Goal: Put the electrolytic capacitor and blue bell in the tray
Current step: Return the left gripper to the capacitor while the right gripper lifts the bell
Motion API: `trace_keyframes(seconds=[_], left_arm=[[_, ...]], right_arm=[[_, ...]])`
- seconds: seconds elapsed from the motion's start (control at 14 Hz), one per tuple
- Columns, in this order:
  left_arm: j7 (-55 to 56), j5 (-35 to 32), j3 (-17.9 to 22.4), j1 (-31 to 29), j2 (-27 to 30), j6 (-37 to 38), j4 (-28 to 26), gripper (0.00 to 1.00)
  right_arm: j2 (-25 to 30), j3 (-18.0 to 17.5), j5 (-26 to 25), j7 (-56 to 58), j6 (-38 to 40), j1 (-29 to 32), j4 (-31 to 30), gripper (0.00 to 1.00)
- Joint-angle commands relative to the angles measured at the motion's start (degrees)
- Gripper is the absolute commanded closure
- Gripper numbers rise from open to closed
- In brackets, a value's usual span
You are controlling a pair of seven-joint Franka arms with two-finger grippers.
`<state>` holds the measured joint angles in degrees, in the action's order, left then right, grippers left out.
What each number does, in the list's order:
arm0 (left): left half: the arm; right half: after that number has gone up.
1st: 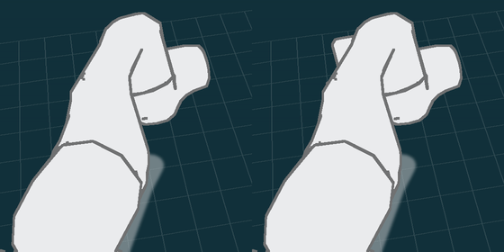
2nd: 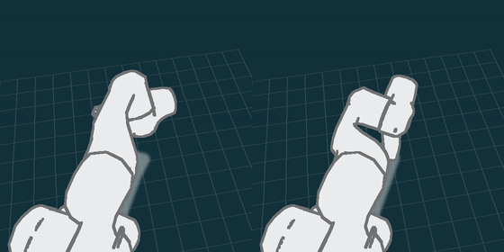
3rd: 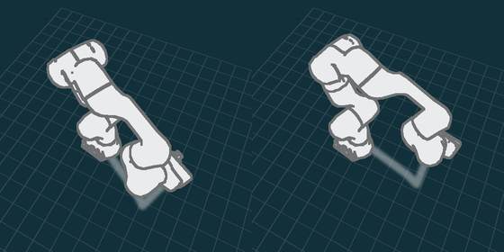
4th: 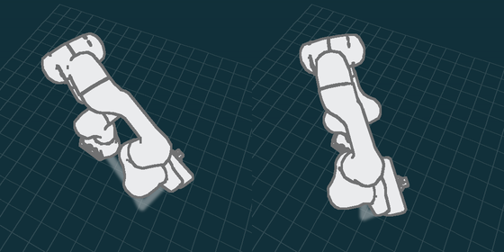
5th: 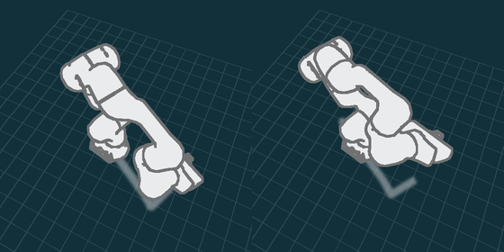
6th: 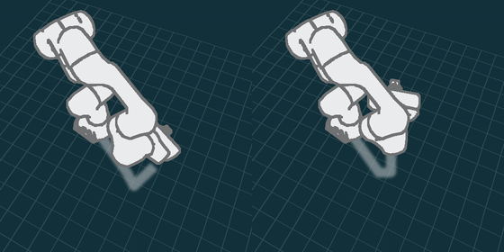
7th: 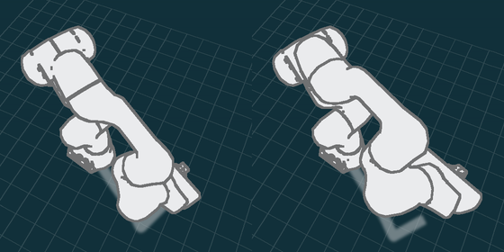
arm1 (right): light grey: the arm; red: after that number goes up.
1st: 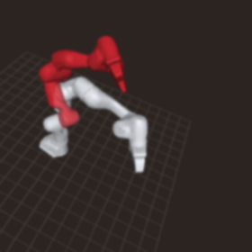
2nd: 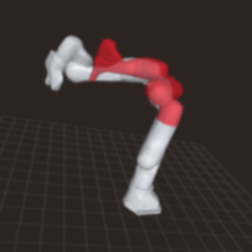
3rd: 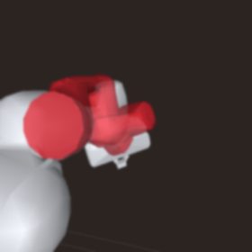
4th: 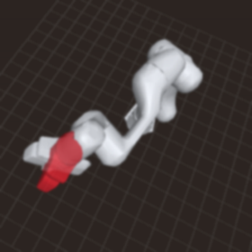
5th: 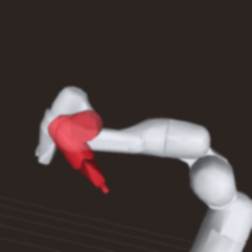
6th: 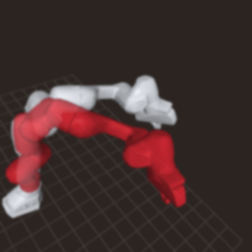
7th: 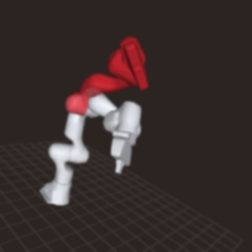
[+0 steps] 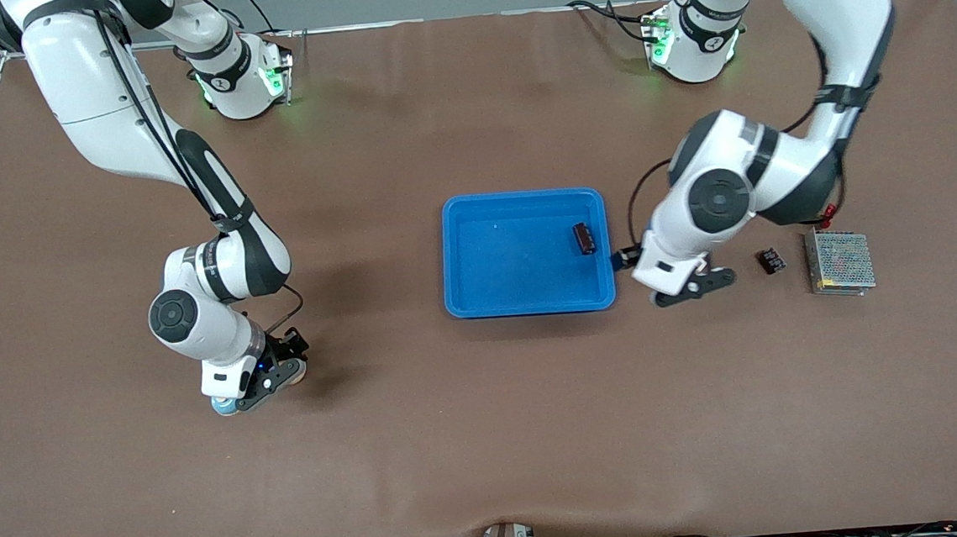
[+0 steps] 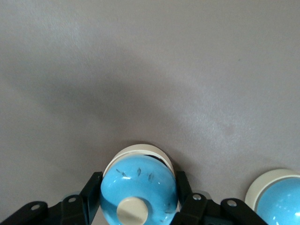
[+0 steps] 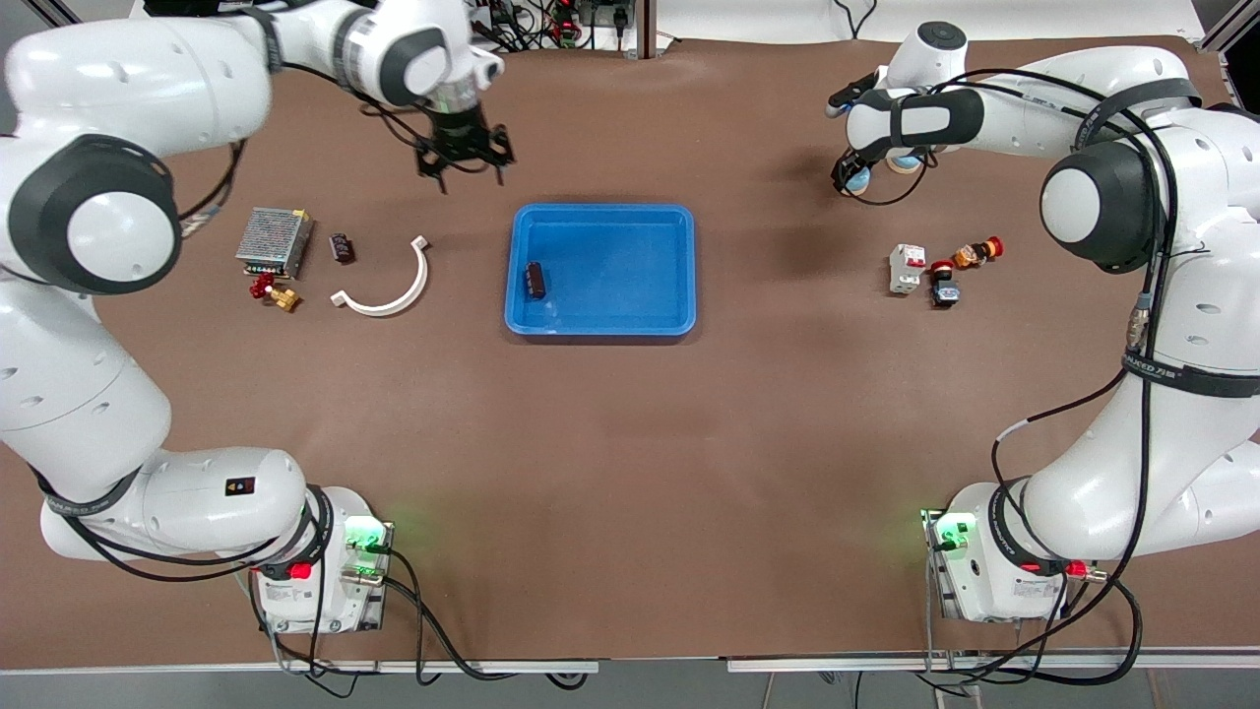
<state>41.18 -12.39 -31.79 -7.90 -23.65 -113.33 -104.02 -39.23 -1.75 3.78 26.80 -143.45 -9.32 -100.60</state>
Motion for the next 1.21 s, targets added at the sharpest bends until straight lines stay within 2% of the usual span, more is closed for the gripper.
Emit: trace_keyframes(seconds=[0.0,0.14,0.28,0.43,0.71,0.93,1.14], left_arm=[[-7.15,-4.03,-0.46,-7.36,1.33,0.92,-2.06,0.0],[-10.75,-5.54,-0.38,-10.9,1.68,0.92,-3.38,0.03],[-11.03,-5.98,-0.46,-13.8,1.68,0.66,-4.26,0.1],[-11.03,-5.98,-0.38,-15.91,1.5,-0.22,-5.22,0.21],[-10.94,-6.77,-0.38,-22.41,1.33,-10.83,-12.06,0.24],[-10.94,-6.95,-0.2,-25.31,0.89,-18.4,-16.47,0.26],[-10.07,-8.0,-0.11,-26.55,-0.17,-22.54,-19.11,0.31]], right_arm=[[0.74,-1.32,3.41,-0.08,6.13,-0.09,4.16,0.64],[0.74,-1.51,7.55,-1.21,10.8,-0.96,7.77,0.64],[0.91,-1.51,7.91,-8.12,13.97,-3.15,10.59,0.64],[2.4,-1.77,7.91,-17.0,16.87,-5.96,11.74,0.64],[4.95,-1.94,7.91,-33.88,19.08,-11.94,11.57,0.63],[5.31,-1.77,7.83,-46.62,18.21,-18.26,11.57,0.59],[5.83,-1.68,7.39,-55.07,16.71,-23.28,11.22,0.6]])
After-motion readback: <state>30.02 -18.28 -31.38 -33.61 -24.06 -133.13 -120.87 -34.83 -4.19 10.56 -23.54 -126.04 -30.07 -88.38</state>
